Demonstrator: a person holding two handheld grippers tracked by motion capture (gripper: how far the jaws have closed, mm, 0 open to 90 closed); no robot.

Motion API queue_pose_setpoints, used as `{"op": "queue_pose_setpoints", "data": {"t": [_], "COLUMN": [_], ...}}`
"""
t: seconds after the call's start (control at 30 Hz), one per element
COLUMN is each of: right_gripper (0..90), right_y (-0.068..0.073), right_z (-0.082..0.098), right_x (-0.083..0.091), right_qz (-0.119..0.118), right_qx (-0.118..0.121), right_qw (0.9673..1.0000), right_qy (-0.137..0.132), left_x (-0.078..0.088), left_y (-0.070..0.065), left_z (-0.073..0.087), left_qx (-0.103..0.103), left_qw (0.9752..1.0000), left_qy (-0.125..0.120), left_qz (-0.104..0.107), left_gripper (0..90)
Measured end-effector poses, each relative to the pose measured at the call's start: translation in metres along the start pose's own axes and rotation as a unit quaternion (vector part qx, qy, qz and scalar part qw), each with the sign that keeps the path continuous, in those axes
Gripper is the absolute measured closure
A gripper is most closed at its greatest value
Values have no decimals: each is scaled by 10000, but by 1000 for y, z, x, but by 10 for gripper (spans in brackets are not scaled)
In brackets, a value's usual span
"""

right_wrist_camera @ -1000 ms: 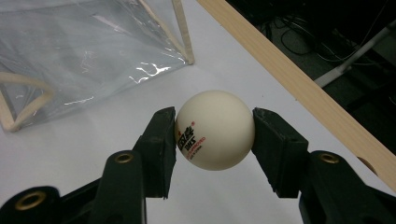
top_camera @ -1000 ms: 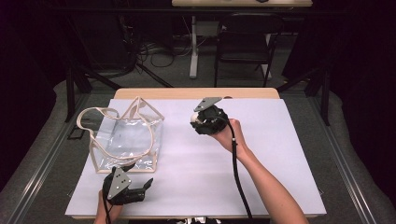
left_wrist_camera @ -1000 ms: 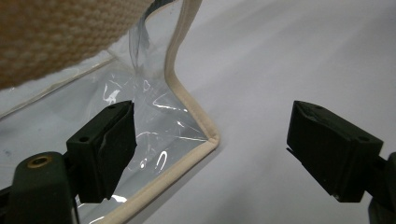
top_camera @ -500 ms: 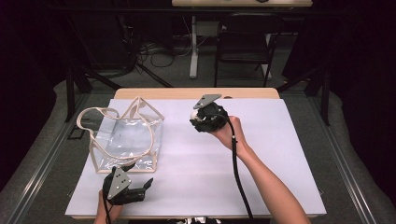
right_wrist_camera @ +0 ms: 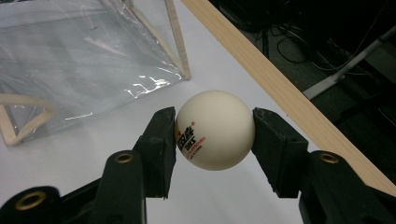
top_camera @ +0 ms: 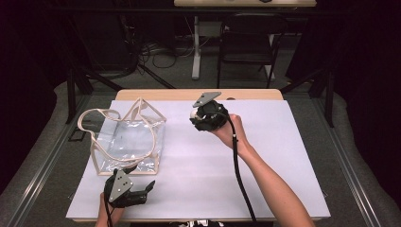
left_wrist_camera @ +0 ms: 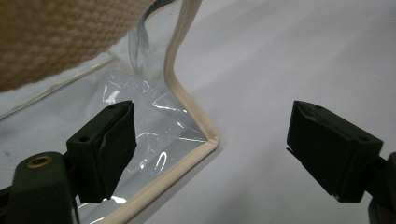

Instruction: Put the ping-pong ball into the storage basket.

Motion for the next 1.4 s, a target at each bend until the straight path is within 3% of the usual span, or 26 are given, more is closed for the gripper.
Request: {"op": "queue_pose_setpoints", "data": {"t": [1.4], "right_gripper": [504], "right_y": [4], "right_z": [-30], "right_x": [-1], "right_qz": [-12], "right_qx": [233], "right_qw": [9996], "right_qy": [-168], "left_x": [0], "left_y": [0], "left_z": [0], "left_qx": [2], "left_qw": [10000], "left_qy": [0], "left_qz": [8], "left_gripper": [161]}}
Point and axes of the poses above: each handheld gripper's, and its own axes: x roughly backward along the jaws, z roughly out of its underside, y roughly to its left, the point moved 4 cm from there along -x, roughly forward along the jaws, and after that the axes turned 15 degrees about x, right-handed, at the moved point
